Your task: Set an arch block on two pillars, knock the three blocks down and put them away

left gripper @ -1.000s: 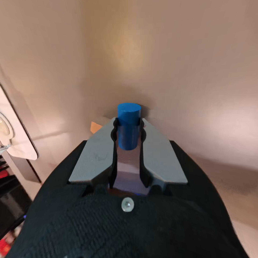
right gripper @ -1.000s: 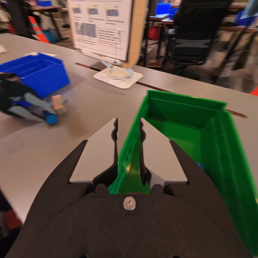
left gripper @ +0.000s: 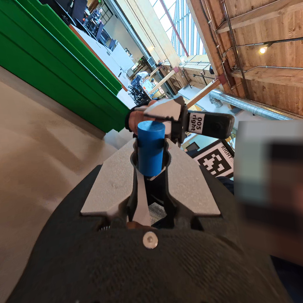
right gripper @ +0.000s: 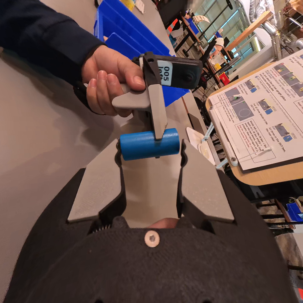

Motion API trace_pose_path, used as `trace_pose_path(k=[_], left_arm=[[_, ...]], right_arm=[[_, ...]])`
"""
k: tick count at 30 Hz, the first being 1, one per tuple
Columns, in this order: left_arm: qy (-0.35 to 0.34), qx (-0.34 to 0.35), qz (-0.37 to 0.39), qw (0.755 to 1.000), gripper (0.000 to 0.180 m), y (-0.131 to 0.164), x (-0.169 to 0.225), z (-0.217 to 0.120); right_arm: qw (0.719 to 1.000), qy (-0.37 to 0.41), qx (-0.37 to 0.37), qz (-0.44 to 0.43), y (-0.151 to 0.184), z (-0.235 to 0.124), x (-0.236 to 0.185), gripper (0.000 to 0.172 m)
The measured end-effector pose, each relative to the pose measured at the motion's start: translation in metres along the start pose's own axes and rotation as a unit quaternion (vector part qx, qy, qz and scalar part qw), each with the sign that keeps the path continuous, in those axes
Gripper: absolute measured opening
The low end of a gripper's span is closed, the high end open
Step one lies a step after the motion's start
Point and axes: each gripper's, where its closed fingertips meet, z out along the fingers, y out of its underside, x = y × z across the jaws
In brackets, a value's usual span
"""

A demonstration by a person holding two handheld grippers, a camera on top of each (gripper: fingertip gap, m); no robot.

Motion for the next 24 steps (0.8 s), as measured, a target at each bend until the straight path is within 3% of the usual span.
trace_pose_path(k=[17, 24], left_arm=[[0.027, 0.009, -0.016, 0.999, 0.028, 0.002, 0.003, -0.001], [0.022, 0.02, -0.009, 1.0, 0.044, -0.004, 0.002, -0.005]], right_arm=[[1.0, -0.004, -0.003, 0.002, -0.002, 0.001, -0.002, 0.069], [1.0, 0.009, 0.01, 0.017, -0.005, -0.01, 0.008, 0.069]])
